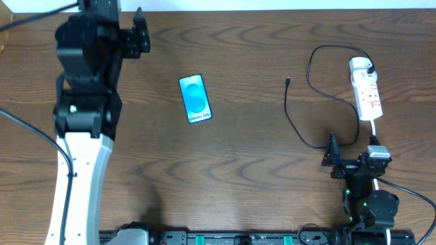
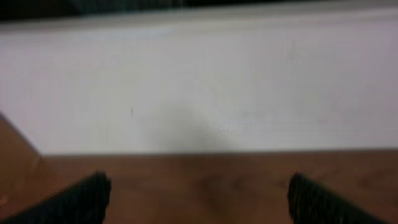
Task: Plug charger to phone and switch on socket
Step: 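Move the left gripper over the blue phone and lower onto it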
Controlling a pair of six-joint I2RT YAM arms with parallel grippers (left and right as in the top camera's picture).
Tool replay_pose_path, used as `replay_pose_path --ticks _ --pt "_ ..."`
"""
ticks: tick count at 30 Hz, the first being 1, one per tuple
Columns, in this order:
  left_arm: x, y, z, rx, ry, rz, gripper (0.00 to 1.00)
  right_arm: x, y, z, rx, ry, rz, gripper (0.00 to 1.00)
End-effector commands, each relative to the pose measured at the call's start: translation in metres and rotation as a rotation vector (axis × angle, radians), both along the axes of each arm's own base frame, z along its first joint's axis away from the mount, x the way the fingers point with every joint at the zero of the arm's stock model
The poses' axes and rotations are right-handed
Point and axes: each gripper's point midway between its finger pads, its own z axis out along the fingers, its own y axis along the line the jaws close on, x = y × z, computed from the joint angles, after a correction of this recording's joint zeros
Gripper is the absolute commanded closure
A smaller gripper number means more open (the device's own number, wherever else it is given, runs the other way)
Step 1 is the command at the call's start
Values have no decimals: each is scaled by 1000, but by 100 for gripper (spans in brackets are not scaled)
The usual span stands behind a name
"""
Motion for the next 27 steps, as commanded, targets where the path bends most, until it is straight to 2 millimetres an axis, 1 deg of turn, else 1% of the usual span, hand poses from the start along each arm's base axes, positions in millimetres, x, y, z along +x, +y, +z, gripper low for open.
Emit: replay_pose_path --ticks 1,4,7,10,13,15,20,23,27 --pt "6 3 0 -91 62 36 9 0 0 0 11 -1 -3 1" --pt "6 2 -21 -166 153 66 9 0 0 0 12 -1 -3 1" --pt "0 2 -43 -223 239 93 9 0 0 0 12 -1 -3 1" --pt "-9 0 -57 -242 307 103 9 0 0 0 12 -1 -3 1" --pt "-16 -12 -68 -263 369 52 9 0 0 0 11 -1 -3 1" --pt "-20 -16 -73 -273 400 31 9 0 0 0 11 -1 -3 1" --pt "-27 -18 -82 -275 444 29 9 0 0 0 12 -1 -3 1" --pt "-26 -18 -80 -279 435 28 9 0 0 0 11 -1 -3 1" --pt "-26 -20 -83 -334 447 53 9 0 0 0 11 -1 -3 1"
